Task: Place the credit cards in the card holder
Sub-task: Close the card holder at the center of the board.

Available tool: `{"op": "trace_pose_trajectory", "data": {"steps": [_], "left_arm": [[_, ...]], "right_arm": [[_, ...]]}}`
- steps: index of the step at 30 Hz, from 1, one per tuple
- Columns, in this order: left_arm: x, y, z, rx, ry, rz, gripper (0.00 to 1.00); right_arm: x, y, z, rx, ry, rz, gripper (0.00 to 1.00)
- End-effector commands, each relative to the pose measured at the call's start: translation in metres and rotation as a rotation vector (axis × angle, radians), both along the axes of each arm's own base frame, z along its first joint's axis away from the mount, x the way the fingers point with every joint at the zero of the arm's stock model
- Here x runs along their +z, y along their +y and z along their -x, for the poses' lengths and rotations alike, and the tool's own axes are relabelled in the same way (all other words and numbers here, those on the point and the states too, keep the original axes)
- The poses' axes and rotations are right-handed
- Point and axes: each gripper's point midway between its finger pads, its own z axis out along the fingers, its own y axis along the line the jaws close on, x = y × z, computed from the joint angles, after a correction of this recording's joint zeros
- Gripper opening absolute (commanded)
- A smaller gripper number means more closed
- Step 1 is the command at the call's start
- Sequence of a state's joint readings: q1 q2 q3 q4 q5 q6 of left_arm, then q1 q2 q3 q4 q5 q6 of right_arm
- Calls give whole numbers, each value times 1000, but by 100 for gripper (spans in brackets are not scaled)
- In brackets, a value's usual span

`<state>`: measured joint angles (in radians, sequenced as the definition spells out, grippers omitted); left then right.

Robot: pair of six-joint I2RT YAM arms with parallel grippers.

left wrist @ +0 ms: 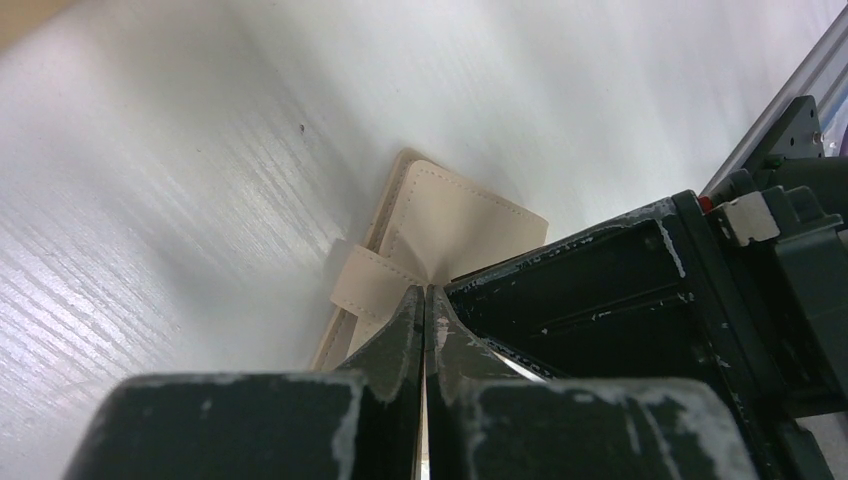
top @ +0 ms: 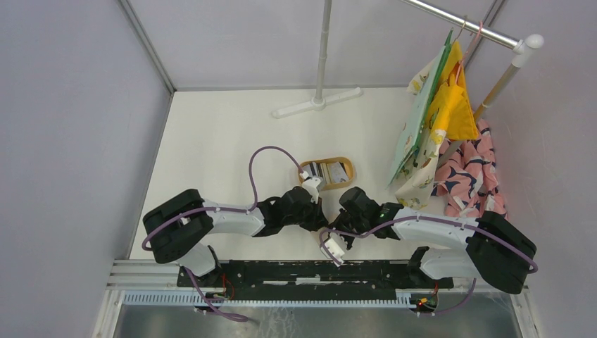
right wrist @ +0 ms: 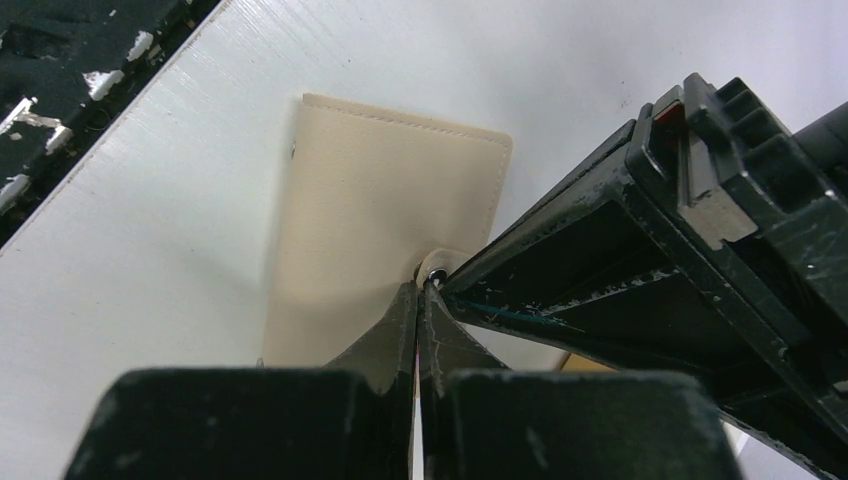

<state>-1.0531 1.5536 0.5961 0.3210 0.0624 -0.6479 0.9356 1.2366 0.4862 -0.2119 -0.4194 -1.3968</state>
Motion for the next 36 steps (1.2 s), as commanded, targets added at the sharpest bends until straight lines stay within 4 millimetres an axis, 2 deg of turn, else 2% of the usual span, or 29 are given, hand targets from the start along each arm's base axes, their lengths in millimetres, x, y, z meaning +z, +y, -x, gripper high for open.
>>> {"op": "trace_pose_trajectory", "data": {"steps": [1,19,24,27,29,33,36], "left_arm": [[-5,-1,6,6,53,7,2],[-42,21,36,10,133,-65,2],[-43,22,34,24,123,-69,2],[-29,15,21,48,76,-69,2],[-16,13,9,80,27,-70,4],[24,12,-15,153,-85,-26,21],[61,14,-23,174,-174,49,32]], "right_arm": [[-15,-14,12,4,44,88,0],[-27,-16,20,63,-48,219,0],[-16,-8,16,1,-19,190,0],[3,0,11,-56,32,128,9],[14,0,9,-64,54,82,20],[40,-7,10,-53,107,-23,38],[54,-15,12,-46,139,-74,50]]}}
